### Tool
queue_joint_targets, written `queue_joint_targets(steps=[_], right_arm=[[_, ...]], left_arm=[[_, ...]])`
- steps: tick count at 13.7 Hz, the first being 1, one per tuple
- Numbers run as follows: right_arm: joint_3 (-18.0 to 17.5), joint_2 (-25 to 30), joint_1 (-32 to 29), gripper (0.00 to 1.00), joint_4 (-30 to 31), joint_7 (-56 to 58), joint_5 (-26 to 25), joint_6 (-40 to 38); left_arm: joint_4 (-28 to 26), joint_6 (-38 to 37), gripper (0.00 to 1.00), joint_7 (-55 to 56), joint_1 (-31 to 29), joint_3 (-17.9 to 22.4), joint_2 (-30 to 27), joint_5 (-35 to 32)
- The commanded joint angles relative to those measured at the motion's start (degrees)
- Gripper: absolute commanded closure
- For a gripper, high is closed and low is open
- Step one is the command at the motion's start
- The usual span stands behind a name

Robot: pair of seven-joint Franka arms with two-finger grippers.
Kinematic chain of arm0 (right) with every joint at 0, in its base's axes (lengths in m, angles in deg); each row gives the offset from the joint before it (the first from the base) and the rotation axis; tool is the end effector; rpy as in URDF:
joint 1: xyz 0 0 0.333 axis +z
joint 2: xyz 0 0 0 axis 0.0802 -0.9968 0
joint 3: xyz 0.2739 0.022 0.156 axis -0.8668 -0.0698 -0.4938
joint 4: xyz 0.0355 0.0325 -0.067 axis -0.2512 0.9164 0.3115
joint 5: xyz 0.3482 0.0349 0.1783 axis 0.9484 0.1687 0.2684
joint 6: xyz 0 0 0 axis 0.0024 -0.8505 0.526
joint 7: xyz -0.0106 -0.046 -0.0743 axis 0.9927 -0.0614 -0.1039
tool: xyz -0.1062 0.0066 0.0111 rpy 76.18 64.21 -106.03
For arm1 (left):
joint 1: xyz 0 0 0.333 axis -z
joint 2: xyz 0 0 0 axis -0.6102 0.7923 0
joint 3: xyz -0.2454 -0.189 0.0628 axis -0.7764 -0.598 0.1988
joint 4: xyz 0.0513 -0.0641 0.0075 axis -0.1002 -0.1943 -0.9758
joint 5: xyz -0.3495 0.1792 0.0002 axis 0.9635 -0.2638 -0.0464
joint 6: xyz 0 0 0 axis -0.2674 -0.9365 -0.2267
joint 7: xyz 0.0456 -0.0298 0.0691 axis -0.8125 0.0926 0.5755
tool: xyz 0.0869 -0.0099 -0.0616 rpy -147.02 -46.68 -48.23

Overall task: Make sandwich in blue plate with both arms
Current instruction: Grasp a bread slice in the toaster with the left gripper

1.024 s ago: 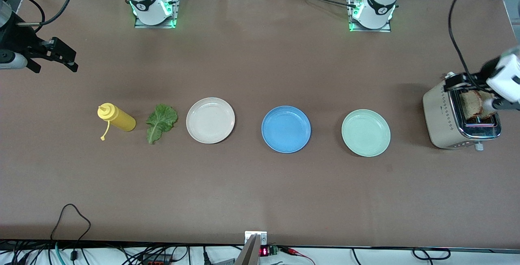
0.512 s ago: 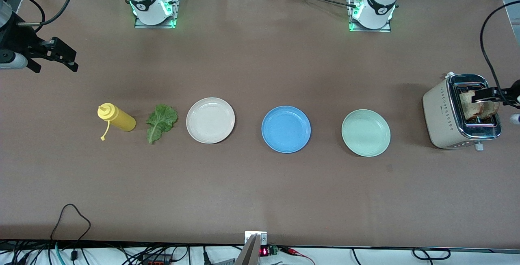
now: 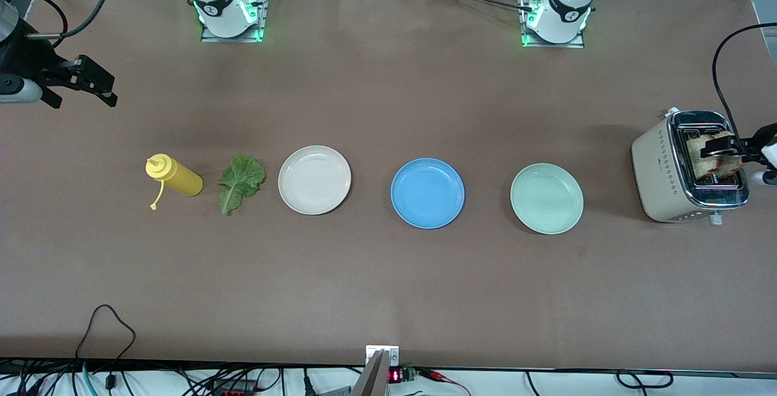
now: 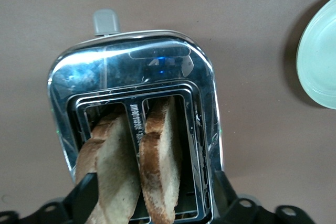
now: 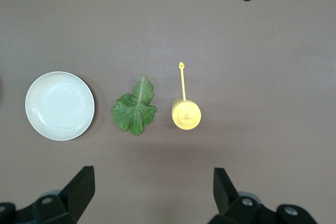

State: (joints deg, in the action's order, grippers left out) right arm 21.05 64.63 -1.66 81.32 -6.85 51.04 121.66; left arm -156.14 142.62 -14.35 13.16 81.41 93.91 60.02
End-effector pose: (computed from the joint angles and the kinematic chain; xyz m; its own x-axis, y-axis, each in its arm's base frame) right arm 0.5408 0.0257 0.6231 0.9960 0.0508 0.0740 0.0498 -0.9986 0.0160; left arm 0.5661 0.2276 0.3867 0.9801 -0.1050 -0.1682 -0.1032 -0.9945 0.0197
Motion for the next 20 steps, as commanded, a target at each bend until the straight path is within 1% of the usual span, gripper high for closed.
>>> queue_joint_targets(steps=[1, 2, 4, 6, 7, 9, 10, 11, 12, 14, 16, 17, 18, 20], right_arm=[[0.12, 0.7, 0.23, 0.0, 0.29, -0.12, -0.05, -0.62], [0.12, 0.7, 0.23, 0.0, 0.29, -0.12, -0.05, -0.62], [0.12, 0.7, 0.23, 0.0, 0.29, -0.12, -0.05, -0.62], [0.12, 0.7, 0.23, 0.0, 0.29, -0.12, -0.13, -0.62], [0.12, 0.7, 0.23, 0.0, 0.29, -0.12, -0.13, -0.71], [0.12, 0.7, 0.23, 0.0, 0.29, -0.12, -0.05, -0.71], [0.12, 0.7, 0.23, 0.0, 0.29, -0.12, -0.05, -0.71], [0.12, 0.7, 0.23, 0.0, 0.29, -0.12, -0.05, -0.71], [0.12, 0.7, 0.23, 0.0, 0.29, -0.12, -0.05, -0.71], [0.12, 0.7, 0.23, 0.0, 0.29, -0.12, -0.05, -0.71], [0.12, 0.7, 0.31, 0.0, 0.29, -0.12, -0.05, -0.71], [0.12, 0.7, 0.23, 0.0, 0.29, -0.12, -0.05, -0.71], [0.12, 0.7, 0.31, 0.0, 0.29, -0.12, -0.05, -0.71], [0.12, 0.7, 0.31, 0.0, 0.29, -0.12, -0.05, -0.71]], left_arm=[[-1.87, 0.64, 0.17, -0.68, -0.69, -1.22, -2.54, 0.21], [-2.57, 0.64, 0.2, -0.68, -0.78, -1.22, -2.46, 0.21], [-2.75, 0.73, 0.29, -0.68, -0.69, -1.22, -2.46, 0.21], [-3.63, 0.82, 0.32, -0.68, -0.86, -1.13, -2.19, 0.21], [-3.98, 0.91, 0.34, -0.68, -0.87, -1.13, -2.19, 0.21], [-4.77, 1.08, 0.51, -0.68, -0.87, -1.04, -2.19, 0.21], [-4.86, 0.73, 0.63, -1.11, -1.3, -1.04, -2.19, 0.12], [-4.86, 0.56, 0.72, -1.2, -1.57, -1.04, -2.1, 0.03], [-4.86, 0.38, 0.85, -1.29, -1.74, -0.95, -2.02, 0.03], [-4.86, 0.29, 0.99, -1.38, -1.83, -0.95, -2.1, 0.03], [-3.99, -0.41, 0.99, -1.29, -1.74, -1.04, -2.71, -0.23], [-2.51, -2.33, 0.99, -1.38, -1.57, -1.22, -3.33, -0.49], [0.21, -5.22, 0.99, -1.21, -1.05, -1.65, -3.51, -0.76], [7.67, -14.69, 0.98, -0.85, -0.95, -3.85, -3.6, -1.02]])
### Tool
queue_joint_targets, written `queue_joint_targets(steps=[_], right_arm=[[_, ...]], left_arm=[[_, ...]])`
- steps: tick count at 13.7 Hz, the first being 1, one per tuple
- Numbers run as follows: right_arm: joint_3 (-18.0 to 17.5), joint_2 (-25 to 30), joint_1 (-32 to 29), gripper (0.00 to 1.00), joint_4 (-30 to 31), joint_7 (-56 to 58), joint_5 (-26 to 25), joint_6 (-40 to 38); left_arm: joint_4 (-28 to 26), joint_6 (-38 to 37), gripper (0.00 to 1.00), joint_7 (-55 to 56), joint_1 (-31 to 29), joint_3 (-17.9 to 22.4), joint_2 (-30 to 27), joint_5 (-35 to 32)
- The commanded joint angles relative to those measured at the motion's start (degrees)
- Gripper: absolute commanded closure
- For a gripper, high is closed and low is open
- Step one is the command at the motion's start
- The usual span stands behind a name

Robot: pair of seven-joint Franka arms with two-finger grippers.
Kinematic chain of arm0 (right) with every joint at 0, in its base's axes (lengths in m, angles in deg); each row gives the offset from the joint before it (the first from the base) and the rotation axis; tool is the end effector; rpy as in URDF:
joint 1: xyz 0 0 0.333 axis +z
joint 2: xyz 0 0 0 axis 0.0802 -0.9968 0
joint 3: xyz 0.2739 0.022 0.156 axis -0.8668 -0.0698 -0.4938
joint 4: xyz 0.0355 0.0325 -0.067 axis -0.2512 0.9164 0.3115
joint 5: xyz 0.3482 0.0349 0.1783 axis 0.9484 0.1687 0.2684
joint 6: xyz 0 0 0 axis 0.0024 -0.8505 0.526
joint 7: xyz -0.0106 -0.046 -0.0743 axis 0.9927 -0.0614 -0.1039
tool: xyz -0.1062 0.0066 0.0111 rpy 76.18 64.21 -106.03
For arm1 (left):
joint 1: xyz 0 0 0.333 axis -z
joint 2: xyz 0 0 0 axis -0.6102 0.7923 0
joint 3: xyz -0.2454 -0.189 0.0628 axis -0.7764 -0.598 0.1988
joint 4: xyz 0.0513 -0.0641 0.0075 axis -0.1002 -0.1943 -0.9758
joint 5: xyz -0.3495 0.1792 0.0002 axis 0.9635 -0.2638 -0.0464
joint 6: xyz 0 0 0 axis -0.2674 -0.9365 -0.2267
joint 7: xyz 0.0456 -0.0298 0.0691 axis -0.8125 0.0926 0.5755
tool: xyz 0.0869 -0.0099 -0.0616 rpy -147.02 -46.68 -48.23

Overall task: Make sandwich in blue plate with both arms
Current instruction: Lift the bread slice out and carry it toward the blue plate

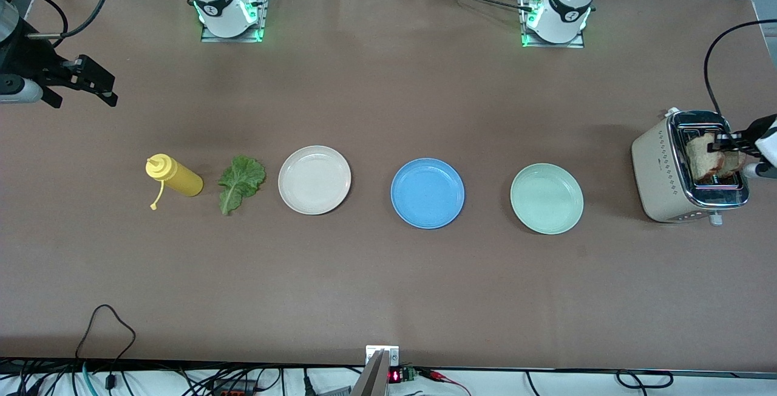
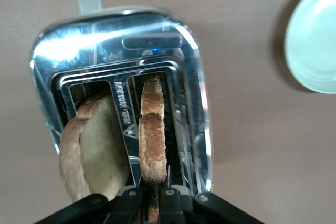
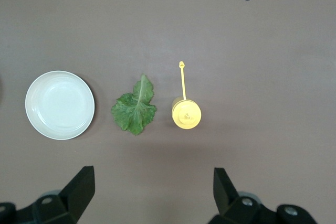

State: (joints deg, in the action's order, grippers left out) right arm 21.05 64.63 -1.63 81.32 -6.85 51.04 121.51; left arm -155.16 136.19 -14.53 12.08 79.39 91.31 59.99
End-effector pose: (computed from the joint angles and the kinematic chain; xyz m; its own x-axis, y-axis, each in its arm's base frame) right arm 0.5405 0.0259 0.6228 0.9961 0.0513 0.0714 0.0503 -0.9986 0.0160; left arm 0.5569 0.2157 0.4145 0.9701 -0.1207 -0.2104 -0.1141 -0.9925 0.0434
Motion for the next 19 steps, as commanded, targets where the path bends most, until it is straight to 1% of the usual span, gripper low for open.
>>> queue_joint_targets(steps=[1, 3, 4, 6, 7, 8, 9, 10, 11, 12, 14, 15, 16, 18, 19], right_arm=[[0.12, 0.7, 0.28, 0.0, 0.28, -0.12, -0.05, -0.55], [0.12, 0.7, 0.28, 0.0, 0.28, -0.21, -0.05, -0.55], [0.12, 0.7, 0.28, 0.0, 0.28, -0.21, -0.05, -0.55], [0.12, 0.7, 0.28, 0.0, 0.28, -0.21, -0.05, -0.55], [0.12, 0.7, 0.28, 0.0, 0.28, -0.3, -0.05, -0.55], [0.12, 0.7, 0.28, 0.0, 0.28, -0.3, -0.05, -0.55], [0.12, 0.7, 0.28, 0.0, 0.37, -0.3, -0.05, -0.55], [0.12, 0.7, 0.28, 0.0, 0.72, -0.39, -0.05, -0.46], [0.03, 0.7, 0.28, 0.0, 0.98, -0.13, -0.05, -0.46], [0.12, 0.61, 0.28, 0.0, 1.51, -0.04, -0.05, -0.29], [-0.05, -0.26, 0.54, 0.0, 3.79, 0.14, 0.04, 1.46], [-0.32, -0.88, 0.89, 0.0, 5.63, 0.14, 0.04, 4.17], [-0.32, -1.23, 1.68, 0.0, 8.6, -0.12, 0.04, 8.2], [-0.32, -3.07, 3.08, 0.0, 15.11, -1.0, 0.04, 17.6], [-0.32, -4.73, 4.13, 0.0, 16.88, -1.0, 0.04, 20.77]], left_arm=[[10.38, -13.18, 0.98, -0.67, 0.21, -2.53, -0.92, -1.96], [16.98, -21.1, 0.98, -0.76, 0.21, -6.03, -0.92, -4.24], [19.01, -23.75, 0.98, -0.41, 0.3, -8.66, -0.74, -5.03], [19.56, -24.56, 0.98, -0.23, 1.26, -14.29, -0.39, -5.04], [19.29, -24.74, 0.98, -0.06, 2.83, -16.84, 0.22, -4.43], [19.29, -24.74, 0.98, 0.29, 4.93, -18.26, 2.05, -3.99], [19.38, -24.57, 0.98, 2.12, 8.44, -18.62, 4.25, -2.68], [19.47, -24.39, 0.98, 4.84, 11.34, -18.62, 6.53, 0.38], [19.47, -23.61, 0.98, 6.52, 12.94, -18.62, 9.34, 4.93], [19.47, -20.99, 0.99, 7.14, 14.08, -18.62, 12.24, 9.94], [19.12, -13.53, 0.99, 10.12, 17.59, -18.62, 14.46, 15.68], [19.29, -10.97, 0.99, 12.31, 19.96, -18.62, 15.42, 18.83], [19.2, -7.98, 0.99, 14.95, 21.29, -18.53, 16.39, 23.56], [18.85, -3.14, 0.99, 15.24, 20.78, -18.62, 20.42, 35.85], [18.85, -0.86, 0.99, 14.98, 20.69, -18.53, 22.09, 40.7]])
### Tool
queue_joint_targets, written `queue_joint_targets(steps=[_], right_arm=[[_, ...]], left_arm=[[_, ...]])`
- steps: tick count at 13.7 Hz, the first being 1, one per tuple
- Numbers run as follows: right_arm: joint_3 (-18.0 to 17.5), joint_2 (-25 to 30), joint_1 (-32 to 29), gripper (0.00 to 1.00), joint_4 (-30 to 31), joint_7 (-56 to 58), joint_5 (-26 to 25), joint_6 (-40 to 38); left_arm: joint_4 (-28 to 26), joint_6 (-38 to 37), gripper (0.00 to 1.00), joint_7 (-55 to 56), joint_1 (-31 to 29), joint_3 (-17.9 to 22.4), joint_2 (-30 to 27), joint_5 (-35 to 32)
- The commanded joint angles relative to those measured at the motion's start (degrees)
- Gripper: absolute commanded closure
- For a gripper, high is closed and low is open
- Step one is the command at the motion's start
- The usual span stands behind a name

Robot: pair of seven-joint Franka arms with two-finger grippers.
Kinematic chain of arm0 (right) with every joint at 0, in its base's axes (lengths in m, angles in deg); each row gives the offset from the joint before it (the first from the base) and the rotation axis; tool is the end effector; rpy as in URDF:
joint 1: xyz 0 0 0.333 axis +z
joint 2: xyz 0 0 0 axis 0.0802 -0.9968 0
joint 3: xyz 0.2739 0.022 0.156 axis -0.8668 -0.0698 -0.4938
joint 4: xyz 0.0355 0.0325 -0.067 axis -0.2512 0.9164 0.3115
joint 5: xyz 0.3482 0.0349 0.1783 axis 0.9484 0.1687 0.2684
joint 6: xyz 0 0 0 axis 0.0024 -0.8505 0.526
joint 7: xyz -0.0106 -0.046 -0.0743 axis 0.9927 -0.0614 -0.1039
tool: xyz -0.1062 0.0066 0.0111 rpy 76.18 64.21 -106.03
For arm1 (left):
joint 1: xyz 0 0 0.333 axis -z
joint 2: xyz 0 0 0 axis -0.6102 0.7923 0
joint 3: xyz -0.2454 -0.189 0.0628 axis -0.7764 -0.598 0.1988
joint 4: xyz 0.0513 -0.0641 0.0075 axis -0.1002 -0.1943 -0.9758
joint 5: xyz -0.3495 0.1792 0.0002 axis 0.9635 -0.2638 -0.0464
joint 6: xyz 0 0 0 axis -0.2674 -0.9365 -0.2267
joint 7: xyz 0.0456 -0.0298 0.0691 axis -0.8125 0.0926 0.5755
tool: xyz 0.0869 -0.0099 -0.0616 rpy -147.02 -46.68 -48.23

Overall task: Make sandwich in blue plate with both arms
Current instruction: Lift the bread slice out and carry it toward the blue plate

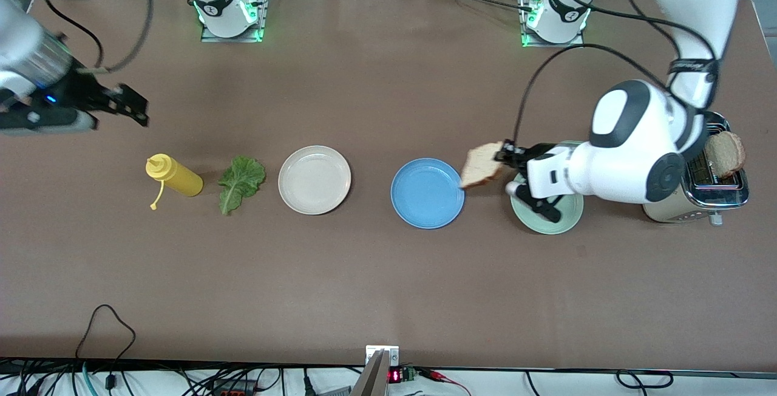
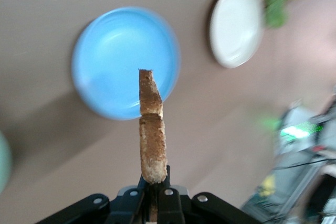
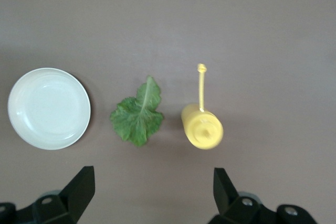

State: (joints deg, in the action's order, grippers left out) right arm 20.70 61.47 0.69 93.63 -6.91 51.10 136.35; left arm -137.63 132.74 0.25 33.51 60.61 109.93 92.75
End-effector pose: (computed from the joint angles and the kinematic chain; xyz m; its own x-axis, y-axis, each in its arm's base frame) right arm 0.5595 0.0537 0.5124 0.9931 0.1003 0.0604 0.0996 -0.9949 0.0144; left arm 0.6355 -0.2264 0.3835 0.9013 -0.4041 -0.1559 -0.2138 -0.7281 0.6513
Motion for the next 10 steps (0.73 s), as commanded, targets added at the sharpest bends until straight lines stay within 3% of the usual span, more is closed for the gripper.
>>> queue_joint_targets(steps=[1, 4, 6, 10], right_arm=[[0.02, -3.67, 2.17, 0.0, 4.85, -1.03, -0.01, 7.79], [0.02, -11.22, 4.72, 0.0, 4.77, -1.03, -0.01, 11.76], [0.02, -16.67, 5.08, 0.0, 4.68, -1.03, -0.01, 15.78], [0.02, -25.3, 4.81, 0.0, 4.5, -0.94, -0.1, 23.44]], left_arm=[[1.23, 5.06, 0.99, 0.19, -0.39, 0.24, 4.72, 10.6], [-0.6, 12.35, 1.0, -9.51, 0.23, 0.16, 9.38, 16.05], [-4.81, 16.31, 1.0, -19.54, -0.04, 0.24, 9.91, 23.17], [-12.46, 22.47, 1.0, -30.82, -0.13, 0.24, 10.7, 28.97]])
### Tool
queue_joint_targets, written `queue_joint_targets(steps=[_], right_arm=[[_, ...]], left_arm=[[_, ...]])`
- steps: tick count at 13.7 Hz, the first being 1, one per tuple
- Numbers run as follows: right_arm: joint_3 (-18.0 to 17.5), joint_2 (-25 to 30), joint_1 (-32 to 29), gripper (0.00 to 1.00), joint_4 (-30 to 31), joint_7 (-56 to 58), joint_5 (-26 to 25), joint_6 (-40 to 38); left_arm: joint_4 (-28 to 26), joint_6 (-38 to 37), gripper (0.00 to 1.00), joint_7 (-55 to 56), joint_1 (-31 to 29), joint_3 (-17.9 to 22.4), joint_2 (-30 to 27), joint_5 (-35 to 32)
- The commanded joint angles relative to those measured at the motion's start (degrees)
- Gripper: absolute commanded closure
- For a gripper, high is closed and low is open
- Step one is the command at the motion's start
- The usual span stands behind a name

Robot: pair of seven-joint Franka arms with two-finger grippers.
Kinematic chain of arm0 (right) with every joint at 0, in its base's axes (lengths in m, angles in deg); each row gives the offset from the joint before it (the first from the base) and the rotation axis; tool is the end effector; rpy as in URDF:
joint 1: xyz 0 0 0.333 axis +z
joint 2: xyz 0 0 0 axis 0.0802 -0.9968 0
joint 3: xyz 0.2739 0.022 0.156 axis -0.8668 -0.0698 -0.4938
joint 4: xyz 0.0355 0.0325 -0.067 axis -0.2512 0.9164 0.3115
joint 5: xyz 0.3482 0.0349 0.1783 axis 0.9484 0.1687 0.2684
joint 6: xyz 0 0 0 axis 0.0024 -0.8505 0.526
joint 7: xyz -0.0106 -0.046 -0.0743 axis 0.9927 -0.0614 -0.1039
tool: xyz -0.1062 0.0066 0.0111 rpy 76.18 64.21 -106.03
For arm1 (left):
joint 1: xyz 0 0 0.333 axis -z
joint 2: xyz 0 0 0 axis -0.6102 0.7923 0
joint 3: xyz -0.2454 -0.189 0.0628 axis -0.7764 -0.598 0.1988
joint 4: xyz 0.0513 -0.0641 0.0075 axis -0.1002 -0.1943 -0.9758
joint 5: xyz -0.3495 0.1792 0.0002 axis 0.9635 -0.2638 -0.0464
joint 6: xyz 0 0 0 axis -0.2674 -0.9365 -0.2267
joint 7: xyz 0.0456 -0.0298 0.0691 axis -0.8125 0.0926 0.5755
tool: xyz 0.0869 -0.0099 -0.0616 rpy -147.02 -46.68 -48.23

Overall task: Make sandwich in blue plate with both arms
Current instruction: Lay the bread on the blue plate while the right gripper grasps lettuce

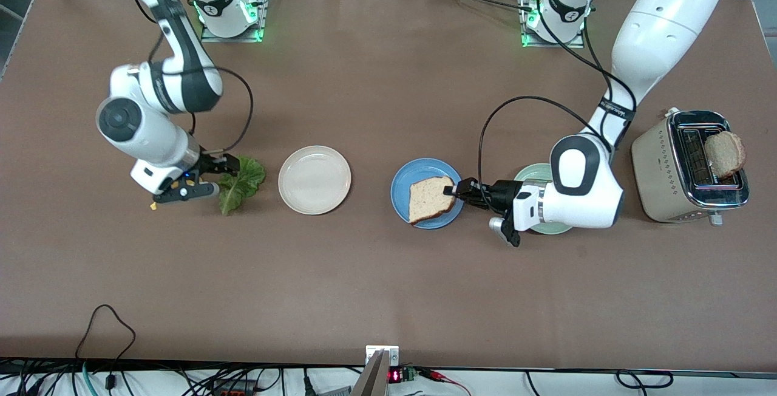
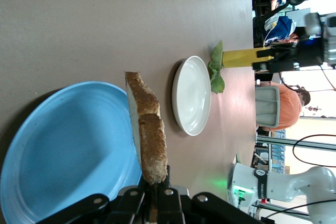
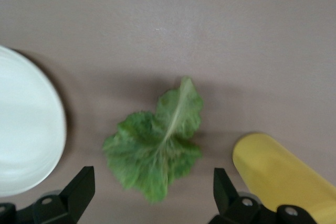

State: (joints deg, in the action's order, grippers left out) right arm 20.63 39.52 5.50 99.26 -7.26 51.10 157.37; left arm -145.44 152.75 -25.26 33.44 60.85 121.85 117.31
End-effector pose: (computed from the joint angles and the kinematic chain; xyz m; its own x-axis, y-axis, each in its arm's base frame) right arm 0.5916 0.1088 0.2737 0.9817 0.1829 -0.0539 0.1836 -0.9830 0.0089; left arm 0.6426 -0.2319 0.2223 0.9624 -0.2670 0.0497 -0.1750 -0.4697 0.8653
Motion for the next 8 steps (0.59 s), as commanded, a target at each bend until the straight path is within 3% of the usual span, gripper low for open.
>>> queue_joint_targets(steps=[1, 5, 7, 8], right_arm=[[0.1, -4.93, 0.01, 0.0, -1.21, -0.58, -0.1, 3.91], [0.27, -8.81, -1.22, 0.03, -1.65, 0.73, -0.62, 9.02], [0.45, -9.51, -1.23, 0.29, -2.09, 0.82, -1.5, 9.11], [0.45, -10.13, -1.23, 0.44, -2.44, 0.91, -1.85, 9.2]], left_arm=[[-6.93, 3.43, 1.0, -6.8, 0.2, 0.01, -1.21, 7.57], [-10.9, 4.67, 1.0, -12.17, 0.74, 0.01, -1.13, 11.91], [-11.0, 4.67, 0.97, -12.97, 0.73, 0.01, -0.52, 11.91], [-11.0, 4.67, 0.84, -12.88, 1.08, 0.01, 0.27, 11.91]])
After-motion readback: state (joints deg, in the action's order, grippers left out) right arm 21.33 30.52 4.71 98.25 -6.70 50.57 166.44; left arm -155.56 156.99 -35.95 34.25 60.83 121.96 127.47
